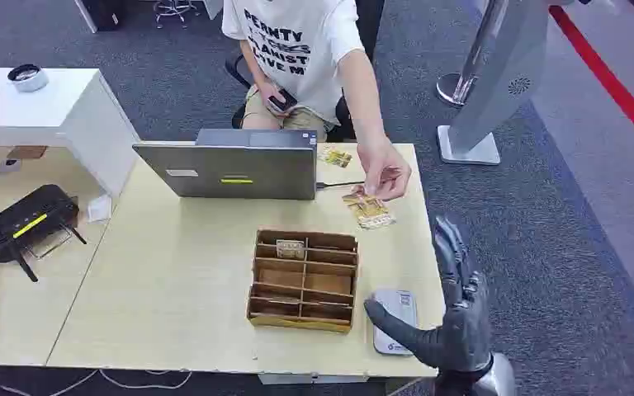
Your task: Pass the card to the sensor for recognition and then transmit it.
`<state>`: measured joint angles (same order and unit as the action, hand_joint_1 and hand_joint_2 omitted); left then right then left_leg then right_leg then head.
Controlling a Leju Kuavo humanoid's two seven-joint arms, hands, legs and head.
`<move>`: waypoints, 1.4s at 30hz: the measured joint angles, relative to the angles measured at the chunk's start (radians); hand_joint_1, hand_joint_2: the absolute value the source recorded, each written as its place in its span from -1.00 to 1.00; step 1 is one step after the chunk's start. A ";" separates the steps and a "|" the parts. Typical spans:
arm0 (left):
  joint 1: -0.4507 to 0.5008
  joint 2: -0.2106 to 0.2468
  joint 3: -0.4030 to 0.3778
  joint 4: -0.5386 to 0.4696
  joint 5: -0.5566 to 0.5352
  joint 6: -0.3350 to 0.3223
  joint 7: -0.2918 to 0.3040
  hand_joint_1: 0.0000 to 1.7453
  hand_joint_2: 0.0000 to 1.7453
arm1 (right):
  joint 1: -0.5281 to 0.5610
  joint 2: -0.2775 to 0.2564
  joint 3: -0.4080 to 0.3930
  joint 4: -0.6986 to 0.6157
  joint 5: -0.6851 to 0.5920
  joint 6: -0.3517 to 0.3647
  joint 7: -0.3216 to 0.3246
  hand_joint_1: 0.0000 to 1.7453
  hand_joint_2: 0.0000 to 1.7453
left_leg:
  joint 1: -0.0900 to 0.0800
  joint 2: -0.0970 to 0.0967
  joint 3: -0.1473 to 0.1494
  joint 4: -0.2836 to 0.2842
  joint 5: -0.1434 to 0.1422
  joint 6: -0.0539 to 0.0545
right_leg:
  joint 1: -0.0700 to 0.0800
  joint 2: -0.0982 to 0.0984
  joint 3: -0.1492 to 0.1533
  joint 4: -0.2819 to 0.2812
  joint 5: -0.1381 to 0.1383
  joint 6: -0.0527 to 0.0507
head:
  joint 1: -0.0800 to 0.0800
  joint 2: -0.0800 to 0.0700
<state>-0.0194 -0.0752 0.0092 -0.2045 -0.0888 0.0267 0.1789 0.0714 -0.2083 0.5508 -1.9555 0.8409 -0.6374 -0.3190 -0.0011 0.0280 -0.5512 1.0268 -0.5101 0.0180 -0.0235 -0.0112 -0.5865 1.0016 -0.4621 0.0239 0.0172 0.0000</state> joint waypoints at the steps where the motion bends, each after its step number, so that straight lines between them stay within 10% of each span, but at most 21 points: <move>1: 0.000 0.000 0.000 0.000 -0.003 0.000 0.000 -1.00 -1.00 | -0.010 0.000 0.005 0.007 0.034 -0.003 0.015 -1.00 1.00 | 0.000 0.000 0.000 0.000 0.000 0.000 | 0.000 0.000 0.000 0.000 0.000 0.000 | 0.001 0.000; 29: -0.003 0.001 -0.009 0.000 -0.058 -0.015 0.018 -1.00 -1.00 | -0.258 0.000 0.037 0.198 0.406 -0.006 0.216 -0.96 1.00 | 0.000 0.001 0.000 0.000 0.001 0.000 | 0.000 0.000 0.000 0.000 0.001 -0.001 | 0.000 0.000; 30: -0.003 0.001 -0.009 0.000 -0.058 -0.015 0.018 -1.00 -1.00 | -0.263 0.000 0.039 0.204 0.406 -0.006 0.217 0.32 1.00 | 0.000 0.001 0.000 0.000 0.001 0.000 | 0.000 0.000 0.000 0.000 0.001 -0.001 | 0.000 0.000; 31: -0.003 0.001 -0.009 0.000 -0.059 -0.015 0.018 -1.00 -1.00 | -0.269 0.000 0.040 0.210 0.409 -0.005 0.219 0.66 1.00 | 0.000 0.000 0.000 0.000 0.001 0.000 | 0.000 0.000 0.000 0.000 0.001 -0.001 | 0.000 0.000; 42: -0.003 0.002 -0.010 0.000 -0.066 -0.016 0.022 -1.00 -1.00 | -0.299 0.000 0.067 0.254 0.430 -0.005 0.240 1.00 1.00 | 0.000 0.000 0.000 0.000 0.001 0.000 | 0.000 0.000 0.000 0.000 0.001 -0.001 | 0.001 0.000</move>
<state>-0.0221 -0.0736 -0.0004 -0.2045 -0.1545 0.0107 0.2006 -0.2275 -0.2083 0.6176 -1.7014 1.2711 -0.6420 -0.0786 -0.0012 0.0285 -0.5510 1.0269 -0.5093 0.0180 -0.0234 -0.0110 -0.5868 1.0017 -0.4610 0.0230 0.0179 0.0000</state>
